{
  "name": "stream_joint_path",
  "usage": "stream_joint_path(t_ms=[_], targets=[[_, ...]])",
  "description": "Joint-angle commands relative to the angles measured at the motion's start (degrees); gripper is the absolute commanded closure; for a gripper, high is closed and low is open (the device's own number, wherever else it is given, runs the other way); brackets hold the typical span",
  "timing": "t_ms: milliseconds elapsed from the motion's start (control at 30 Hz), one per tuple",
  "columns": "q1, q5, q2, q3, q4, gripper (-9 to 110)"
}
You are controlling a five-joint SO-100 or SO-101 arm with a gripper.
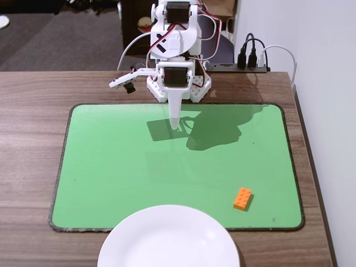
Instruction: Grasp a lego block and put it on the plate.
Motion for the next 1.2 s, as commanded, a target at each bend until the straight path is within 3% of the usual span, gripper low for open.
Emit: stream_joint_path(t_ms=[0,1167], targets=[[-0.2,-0.4,-0.1,-0.2,0.1,101],[-1.6,-1.7,-6.2,-1.1,-3.1,101]])
